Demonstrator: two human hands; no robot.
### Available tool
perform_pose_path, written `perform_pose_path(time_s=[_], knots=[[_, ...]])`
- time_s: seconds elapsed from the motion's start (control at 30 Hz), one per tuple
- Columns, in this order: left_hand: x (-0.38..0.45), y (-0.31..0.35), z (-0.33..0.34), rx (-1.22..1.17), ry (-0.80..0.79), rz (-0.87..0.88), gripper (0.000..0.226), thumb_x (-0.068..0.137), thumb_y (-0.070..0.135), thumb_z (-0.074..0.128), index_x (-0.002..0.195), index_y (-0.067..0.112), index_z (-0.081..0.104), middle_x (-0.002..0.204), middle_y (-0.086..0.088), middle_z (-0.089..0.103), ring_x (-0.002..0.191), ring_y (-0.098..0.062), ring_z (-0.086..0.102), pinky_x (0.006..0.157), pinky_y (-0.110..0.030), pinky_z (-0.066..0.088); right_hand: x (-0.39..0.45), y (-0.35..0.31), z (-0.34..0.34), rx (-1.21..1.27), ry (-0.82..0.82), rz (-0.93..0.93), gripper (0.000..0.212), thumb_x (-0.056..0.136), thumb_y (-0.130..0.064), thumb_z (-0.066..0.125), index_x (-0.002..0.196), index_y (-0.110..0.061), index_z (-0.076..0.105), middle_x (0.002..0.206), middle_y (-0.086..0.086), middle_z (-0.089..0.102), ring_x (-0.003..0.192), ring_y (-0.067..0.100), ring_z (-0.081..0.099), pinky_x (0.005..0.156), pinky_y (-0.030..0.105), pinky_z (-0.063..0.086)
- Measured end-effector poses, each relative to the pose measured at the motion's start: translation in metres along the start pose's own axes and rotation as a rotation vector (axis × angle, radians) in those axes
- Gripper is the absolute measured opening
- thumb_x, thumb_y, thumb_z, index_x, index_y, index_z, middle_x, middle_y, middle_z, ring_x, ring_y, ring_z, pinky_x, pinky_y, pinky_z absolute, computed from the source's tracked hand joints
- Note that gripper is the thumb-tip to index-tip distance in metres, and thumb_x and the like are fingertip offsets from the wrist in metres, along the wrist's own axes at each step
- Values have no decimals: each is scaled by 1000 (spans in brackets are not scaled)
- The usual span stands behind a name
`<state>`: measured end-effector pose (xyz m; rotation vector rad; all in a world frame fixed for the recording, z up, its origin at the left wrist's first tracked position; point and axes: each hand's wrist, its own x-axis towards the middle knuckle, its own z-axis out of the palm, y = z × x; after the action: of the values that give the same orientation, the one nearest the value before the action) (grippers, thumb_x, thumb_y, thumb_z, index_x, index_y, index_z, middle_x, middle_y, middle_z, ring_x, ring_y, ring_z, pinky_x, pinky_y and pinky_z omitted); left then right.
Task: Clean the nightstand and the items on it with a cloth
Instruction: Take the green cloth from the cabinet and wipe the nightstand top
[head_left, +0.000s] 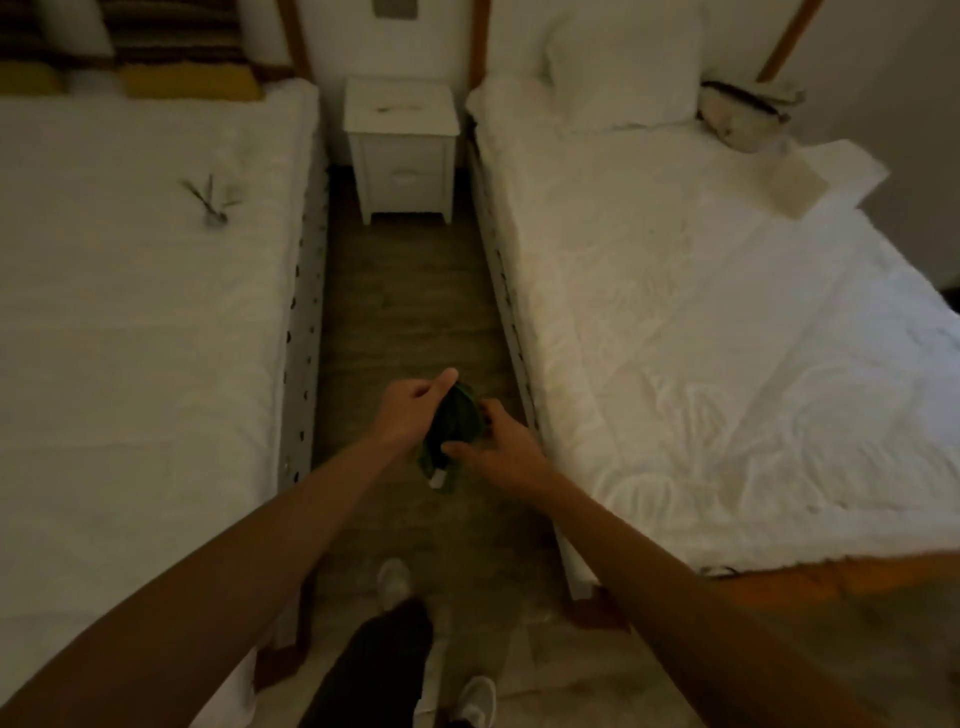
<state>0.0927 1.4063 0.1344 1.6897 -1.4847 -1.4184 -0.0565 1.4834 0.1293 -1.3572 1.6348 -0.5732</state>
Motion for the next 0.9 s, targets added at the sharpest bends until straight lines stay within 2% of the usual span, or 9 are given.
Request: perform_pose_path(time_s=[0.1, 0.2, 0.33, 0.43, 0.5, 0.57, 0.67, 0.8, 0.9], knots=[[52, 7, -32, -122, -46, -56, 53, 88, 60, 60, 97, 10, 76, 97, -11, 74, 93, -26, 70, 84, -40, 58, 71, -24, 5, 21, 40, 22, 48, 89, -36, 73, 131, -22, 53, 119, -6, 66, 107, 13, 64, 87, 26, 54], [102, 10, -62, -242, -267, -30, 35, 85, 47, 72, 110, 23, 74, 108, 0, 75, 102, -17, 71, 79, -29, 60, 133, -41, -4, 33, 20, -3, 25, 98, -26, 63, 120, -14, 62, 110, 3, 71, 102, 18, 69, 92, 39, 58], [161, 10, -90, -124, -405, 65, 58, 74, 19, 87, 126, 25, 62, 110, 9, 73, 98, -4, 70, 74, -15, 56, 205, -68, -25, 186, 72, 87, 20, 100, -22, 61, 116, -13, 68, 100, -1, 74, 88, 9, 74, 75, 26, 62], [208, 18, -107, 84, -297, 148, 32, 80, 12, 81, 110, 11, 67, 96, 1, 73, 86, -5, 71, 76, -24, 56, 253, -90, -38, 224, 71, 84, 21, 99, -23, 63, 113, -9, 68, 97, -2, 74, 80, 1, 73, 63, 15, 57], [234, 24, -121, 211, -209, 187, 13, 89, 13, 71, 97, 3, 69, 82, -4, 70, 74, -9, 68, 71, -29, 52, 277, -104, -46, 307, 86, 119, 22, 97, -22, 65, 113, -6, 67, 101, 6, 75, 89, 12, 75, 73, 29, 63], [259, 35, -134, 260, -173, 221, 13, 94, 14, 64, 92, 3, 70, 77, -5, 67, 71, -16, 67, 68, -32, 54, 300, -117, -54, 409, 72, 129, 22, 97, -19, 66, 113, -5, 66, 106, 11, 75, 94, 21, 76, 81, 41, 63], [288, 54, -154, 247, -130, 231, 10, 95, 17, 61, 91, 13, 69, 77, -1, 66, 73, -17, 68, 65, -27, 56, 330, -129, -74, 413, 23, 100, 16, 99, -17, 62, 110, -6, 67, 103, 8, 75, 93, 19, 76, 82, 38, 63], [327, 79, -181, 188, 34, 232, 12, 97, 19, 57, 93, 13, 67, 81, -2, 63, 75, -14, 64, 64, -23, 51, 370, -125, -108, 185, 58, 74, 18, 103, -15, 55, 109, -8, 70, 101, 10, 73, 95, 24, 73, 85, 40, 62], [356, 103, -198, 189, 133, 292, 12, 96, 17, 58, 97, 15, 70, 78, 5, 63, 73, -7, 60, 64, -20, 50, 398, -113, -138, 89, 70, 83, 21, 101, -10, 52, 111, -13, 70, 99, 8, 70, 97, 26, 70, 76, 33, 62]])
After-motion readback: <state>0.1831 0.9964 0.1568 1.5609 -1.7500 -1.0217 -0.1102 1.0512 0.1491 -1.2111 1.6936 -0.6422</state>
